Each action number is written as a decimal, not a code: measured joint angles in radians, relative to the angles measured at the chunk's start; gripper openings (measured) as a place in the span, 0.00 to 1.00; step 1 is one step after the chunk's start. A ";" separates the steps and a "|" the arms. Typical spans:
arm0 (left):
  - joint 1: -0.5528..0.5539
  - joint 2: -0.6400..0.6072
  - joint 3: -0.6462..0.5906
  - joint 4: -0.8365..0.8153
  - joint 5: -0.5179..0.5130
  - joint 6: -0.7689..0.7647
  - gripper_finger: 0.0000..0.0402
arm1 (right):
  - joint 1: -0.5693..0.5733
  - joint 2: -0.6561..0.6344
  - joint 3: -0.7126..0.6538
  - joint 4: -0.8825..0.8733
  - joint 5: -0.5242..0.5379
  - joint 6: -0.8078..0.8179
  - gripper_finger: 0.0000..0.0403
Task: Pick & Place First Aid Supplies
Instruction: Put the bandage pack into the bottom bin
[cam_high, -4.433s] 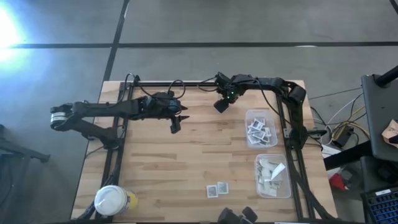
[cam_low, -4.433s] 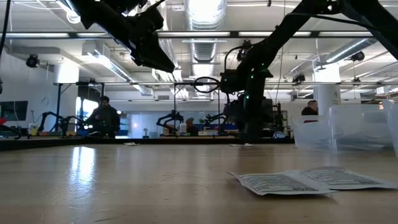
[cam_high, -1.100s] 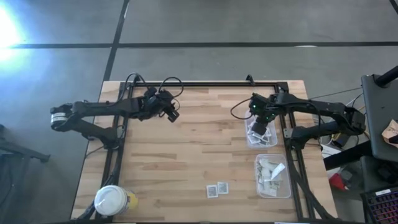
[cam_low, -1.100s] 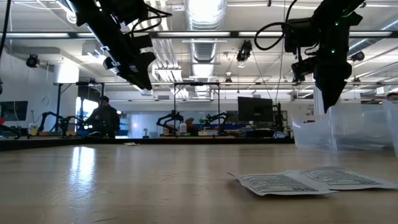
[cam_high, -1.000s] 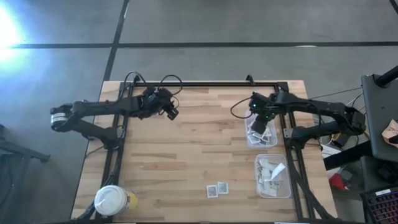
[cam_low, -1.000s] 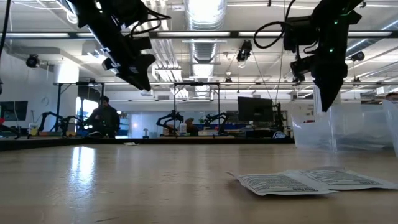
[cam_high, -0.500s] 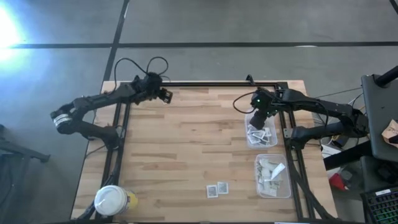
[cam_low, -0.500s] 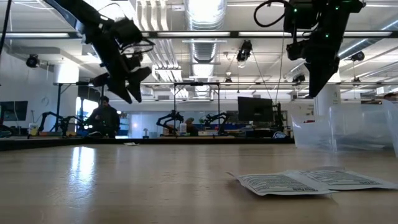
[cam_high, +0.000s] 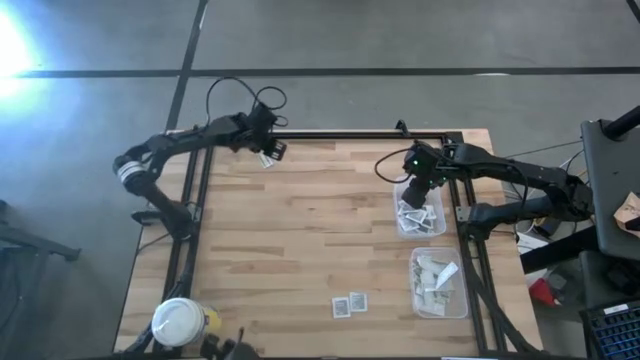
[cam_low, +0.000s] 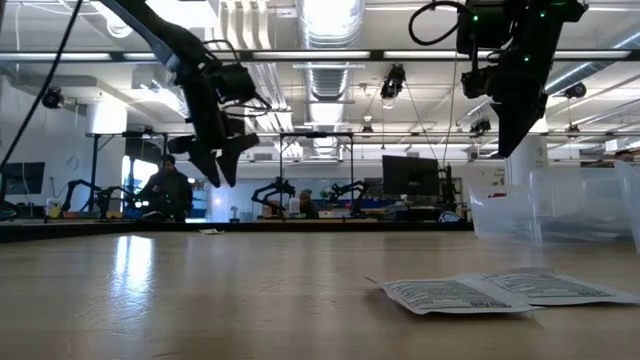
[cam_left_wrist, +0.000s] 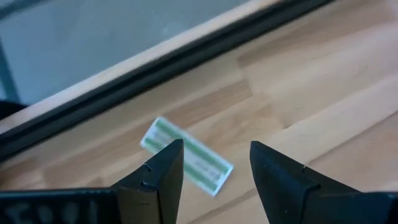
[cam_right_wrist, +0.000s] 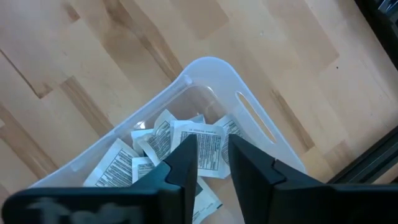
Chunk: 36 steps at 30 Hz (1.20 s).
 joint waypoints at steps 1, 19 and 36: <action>0.005 0.020 0.028 -0.040 -0.001 0.001 0.45 | 0.000 0.000 0.000 0.000 0.000 0.001 0.21; 0.059 0.174 0.062 -0.132 -0.072 -0.129 0.44 | 0.000 0.000 0.000 0.019 -0.003 -0.003 0.17; 0.082 0.298 0.055 0.071 -0.128 -0.208 0.43 | 0.000 0.000 -0.003 0.018 -0.003 0.001 0.18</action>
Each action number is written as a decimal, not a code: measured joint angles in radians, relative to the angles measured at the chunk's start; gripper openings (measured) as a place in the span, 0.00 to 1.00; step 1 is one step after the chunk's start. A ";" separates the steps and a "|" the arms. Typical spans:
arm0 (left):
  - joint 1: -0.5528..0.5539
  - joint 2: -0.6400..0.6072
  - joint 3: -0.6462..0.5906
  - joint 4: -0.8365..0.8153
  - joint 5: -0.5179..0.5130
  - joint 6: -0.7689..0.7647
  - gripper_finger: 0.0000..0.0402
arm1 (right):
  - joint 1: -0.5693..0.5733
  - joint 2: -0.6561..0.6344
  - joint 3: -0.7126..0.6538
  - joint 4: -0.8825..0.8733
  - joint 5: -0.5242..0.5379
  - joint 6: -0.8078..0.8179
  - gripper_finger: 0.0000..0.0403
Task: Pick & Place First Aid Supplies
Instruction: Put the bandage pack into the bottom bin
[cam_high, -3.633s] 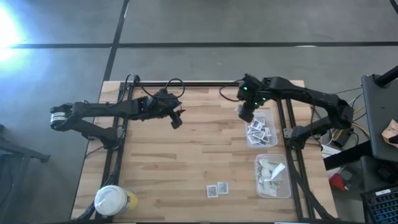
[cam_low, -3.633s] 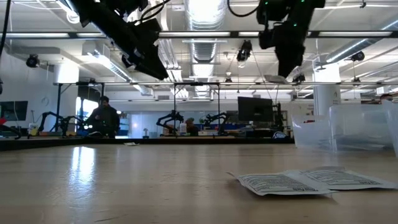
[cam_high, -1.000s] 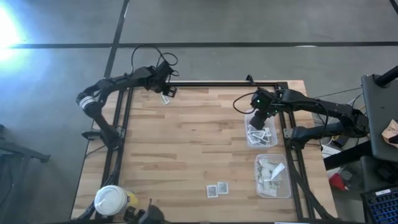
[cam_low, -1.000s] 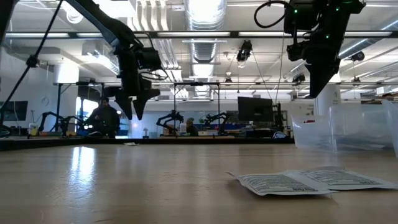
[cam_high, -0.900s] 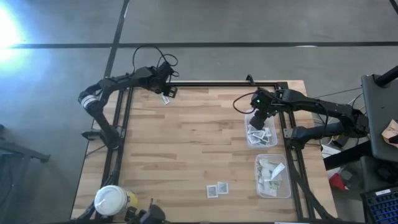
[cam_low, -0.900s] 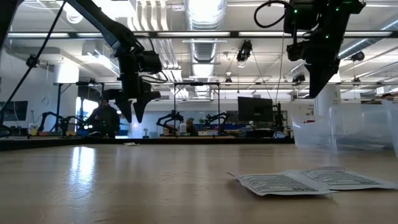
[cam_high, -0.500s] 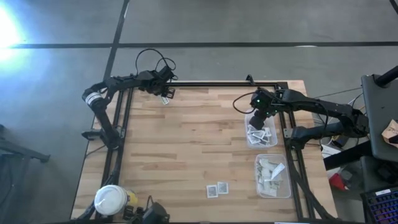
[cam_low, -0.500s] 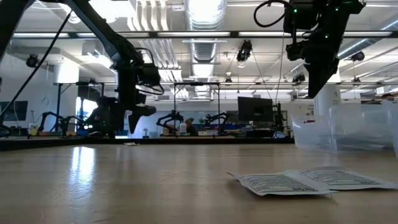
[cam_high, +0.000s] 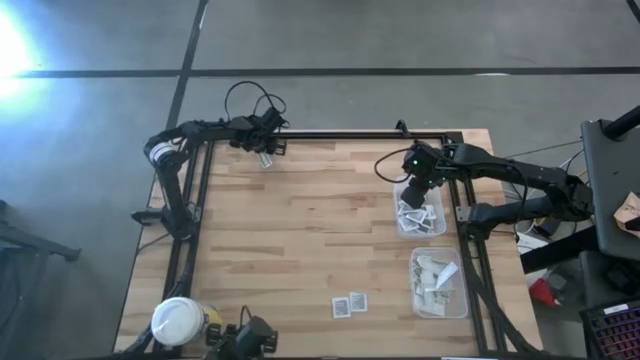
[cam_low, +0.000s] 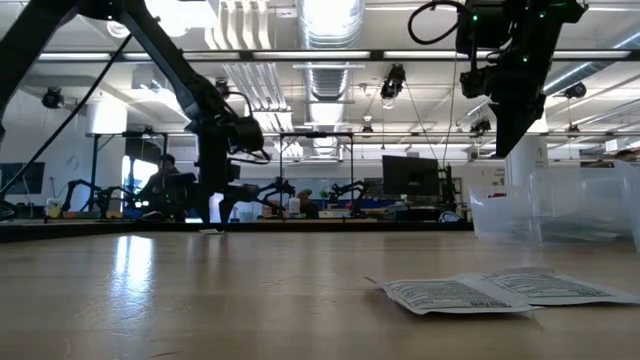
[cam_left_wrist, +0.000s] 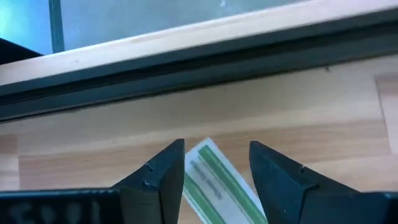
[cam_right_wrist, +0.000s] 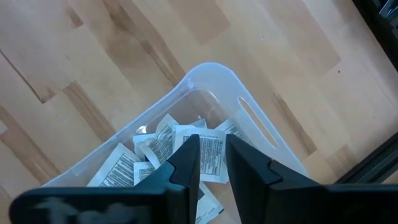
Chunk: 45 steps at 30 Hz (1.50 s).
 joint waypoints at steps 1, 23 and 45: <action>0.003 0.002 0.000 0.005 0.000 -0.003 0.43 | 0.000 0.000 -0.001 0.001 0.000 0.000 0.18; -0.031 -0.009 -0.050 -0.080 0.162 -0.104 0.38 | 0.000 0.000 -0.035 0.004 0.000 -0.003 0.20; -0.214 -0.110 0.002 -0.163 0.185 0.023 0.38 | 0.000 0.000 -0.035 0.016 0.000 0.000 0.17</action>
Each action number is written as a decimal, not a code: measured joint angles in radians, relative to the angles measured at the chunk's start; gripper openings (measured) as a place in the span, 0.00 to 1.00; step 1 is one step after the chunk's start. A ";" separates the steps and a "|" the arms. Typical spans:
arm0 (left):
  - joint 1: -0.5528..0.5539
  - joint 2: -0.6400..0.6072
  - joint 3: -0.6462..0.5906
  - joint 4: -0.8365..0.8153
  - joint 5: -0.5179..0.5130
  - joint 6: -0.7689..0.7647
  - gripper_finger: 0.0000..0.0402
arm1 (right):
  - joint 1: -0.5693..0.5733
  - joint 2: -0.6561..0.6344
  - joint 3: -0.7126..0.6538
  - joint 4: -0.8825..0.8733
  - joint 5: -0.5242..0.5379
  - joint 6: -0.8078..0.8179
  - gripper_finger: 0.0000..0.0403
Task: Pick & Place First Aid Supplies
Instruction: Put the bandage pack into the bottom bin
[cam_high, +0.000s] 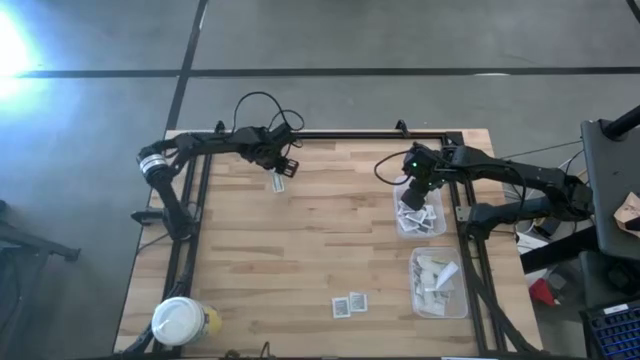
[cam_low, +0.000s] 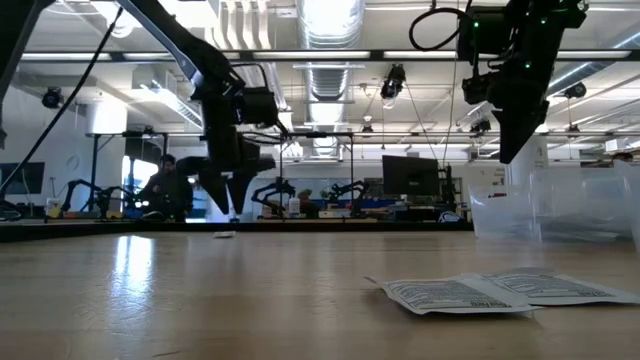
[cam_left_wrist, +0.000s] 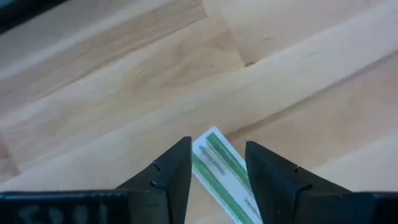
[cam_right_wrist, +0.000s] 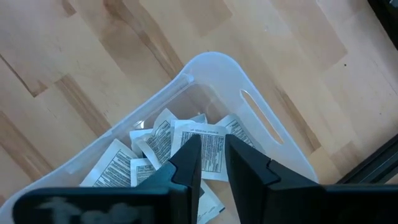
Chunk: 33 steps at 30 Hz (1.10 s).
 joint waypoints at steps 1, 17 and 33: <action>-0.001 -0.012 0.000 -0.009 -0.002 0.001 0.38 | 0.000 0.000 0.000 0.002 0.000 0.000 0.18; 0.075 0.020 -0.001 -0.013 0.104 0.142 0.38 | 0.000 0.000 0.000 0.005 -0.004 0.000 0.16; 0.089 0.039 -0.001 -0.003 0.149 0.248 0.38 | 0.000 0.000 0.000 0.009 -0.027 0.006 0.18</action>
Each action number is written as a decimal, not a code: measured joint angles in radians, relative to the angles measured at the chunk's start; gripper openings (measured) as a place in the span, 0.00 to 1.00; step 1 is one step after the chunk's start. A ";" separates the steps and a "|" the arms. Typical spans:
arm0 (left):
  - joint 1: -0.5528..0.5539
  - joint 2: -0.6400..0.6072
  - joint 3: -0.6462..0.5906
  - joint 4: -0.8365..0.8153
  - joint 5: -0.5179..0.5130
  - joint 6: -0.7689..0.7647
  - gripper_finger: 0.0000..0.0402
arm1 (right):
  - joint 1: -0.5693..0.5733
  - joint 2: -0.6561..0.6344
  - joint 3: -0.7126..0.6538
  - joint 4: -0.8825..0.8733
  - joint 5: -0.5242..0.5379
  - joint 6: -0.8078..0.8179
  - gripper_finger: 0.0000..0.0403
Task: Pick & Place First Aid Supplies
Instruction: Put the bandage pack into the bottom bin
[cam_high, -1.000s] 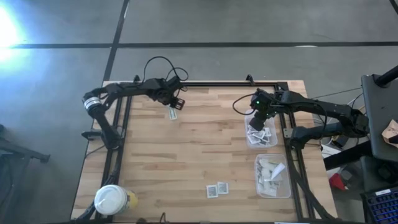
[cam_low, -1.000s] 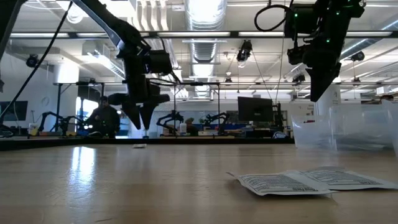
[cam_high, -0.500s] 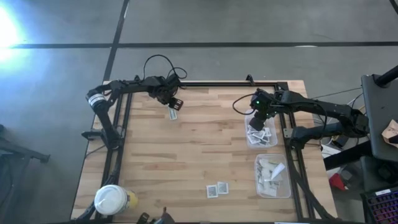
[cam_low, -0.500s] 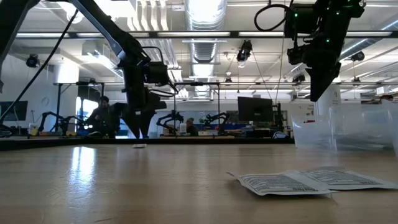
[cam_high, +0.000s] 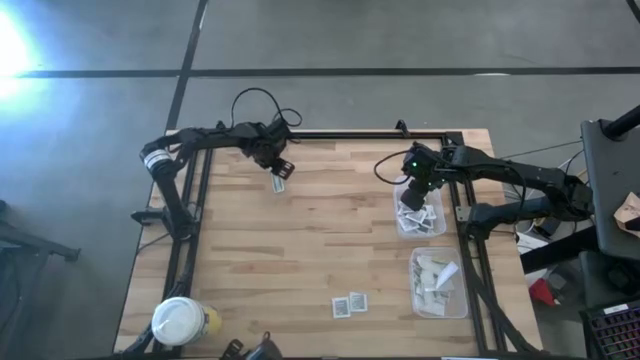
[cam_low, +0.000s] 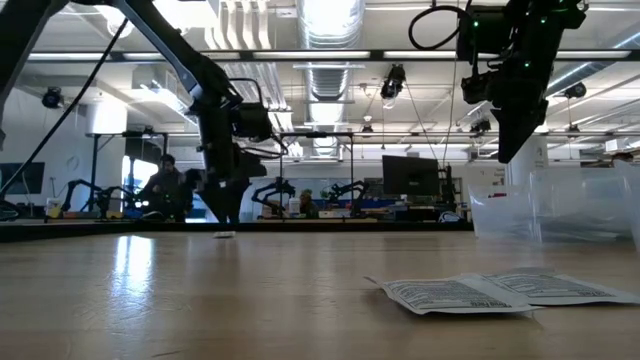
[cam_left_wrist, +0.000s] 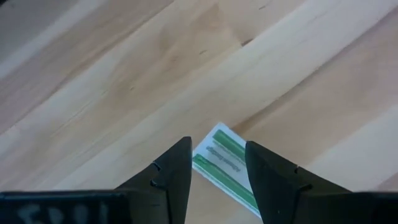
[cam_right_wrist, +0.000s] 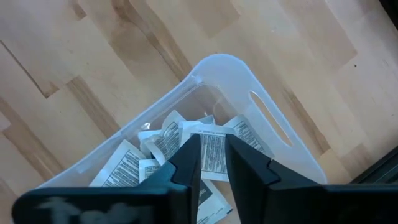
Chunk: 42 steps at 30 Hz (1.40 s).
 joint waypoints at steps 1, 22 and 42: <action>0.001 0.011 0.000 0.000 0.001 0.000 0.38 | 0.000 0.000 0.000 0.000 0.000 0.002 0.18; -0.003 0.077 -0.011 -0.002 -0.026 0.006 0.17 | 0.000 0.000 0.000 0.002 -0.002 0.002 0.16; -0.083 -0.020 -0.017 0.036 -0.015 0.000 0.00 | 0.085 -0.009 0.000 0.005 -0.081 -0.002 0.13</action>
